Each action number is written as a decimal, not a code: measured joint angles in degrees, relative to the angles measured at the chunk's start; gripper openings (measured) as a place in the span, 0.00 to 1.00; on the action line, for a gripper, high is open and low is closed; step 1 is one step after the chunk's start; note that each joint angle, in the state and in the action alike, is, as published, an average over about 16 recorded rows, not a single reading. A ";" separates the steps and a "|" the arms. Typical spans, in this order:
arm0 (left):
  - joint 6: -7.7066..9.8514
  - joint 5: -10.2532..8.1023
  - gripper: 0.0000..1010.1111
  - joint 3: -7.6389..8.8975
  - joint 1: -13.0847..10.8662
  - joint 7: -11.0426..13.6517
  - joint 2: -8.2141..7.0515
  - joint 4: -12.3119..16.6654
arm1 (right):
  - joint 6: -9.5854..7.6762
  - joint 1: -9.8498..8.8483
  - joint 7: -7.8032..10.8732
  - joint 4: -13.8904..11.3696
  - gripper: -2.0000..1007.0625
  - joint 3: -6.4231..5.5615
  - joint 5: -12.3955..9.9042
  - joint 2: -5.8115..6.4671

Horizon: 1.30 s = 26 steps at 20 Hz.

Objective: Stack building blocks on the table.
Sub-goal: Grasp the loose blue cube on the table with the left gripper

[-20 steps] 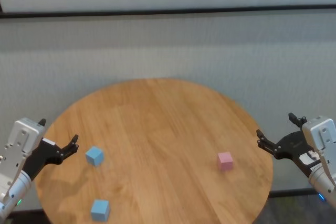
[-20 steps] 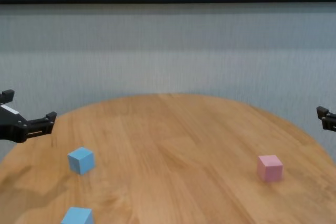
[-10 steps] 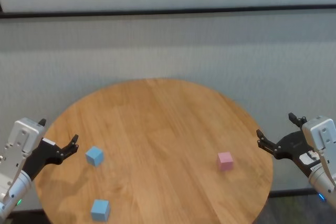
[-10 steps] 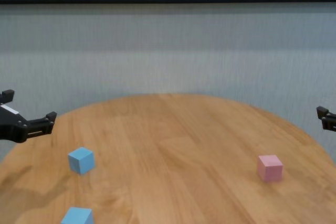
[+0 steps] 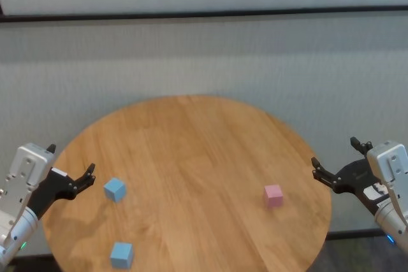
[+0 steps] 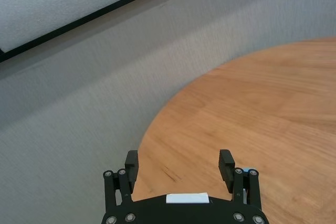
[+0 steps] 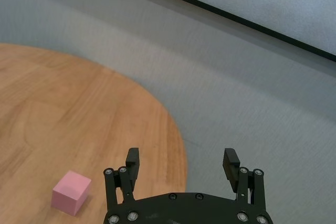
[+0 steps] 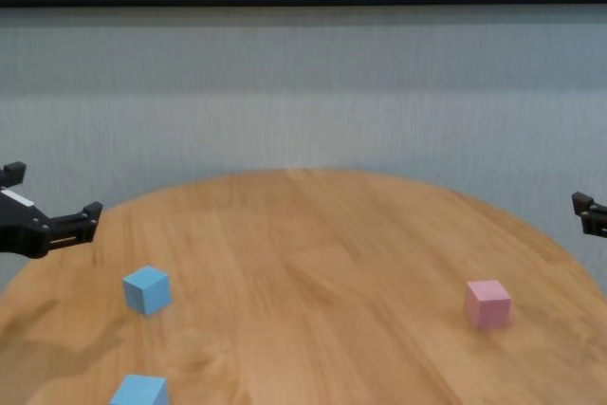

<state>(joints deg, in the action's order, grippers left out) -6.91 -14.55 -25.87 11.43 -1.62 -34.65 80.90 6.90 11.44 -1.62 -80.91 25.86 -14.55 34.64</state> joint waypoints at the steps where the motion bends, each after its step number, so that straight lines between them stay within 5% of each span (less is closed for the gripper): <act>1: 0.00 0.00 0.99 0.00 0.00 0.00 0.00 0.00 | 0.00 0.00 0.00 0.00 1.00 0.00 0.00 0.00; 26: -0.13 0.04 0.99 0.14 -0.07 0.32 -0.19 0.02 | 0.00 0.00 0.00 0.00 1.00 0.00 0.00 0.00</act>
<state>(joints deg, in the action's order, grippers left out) -7.04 -14.51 -25.73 11.36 -1.30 -34.84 80.92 6.90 11.44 -1.62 -80.91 25.86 -14.55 34.64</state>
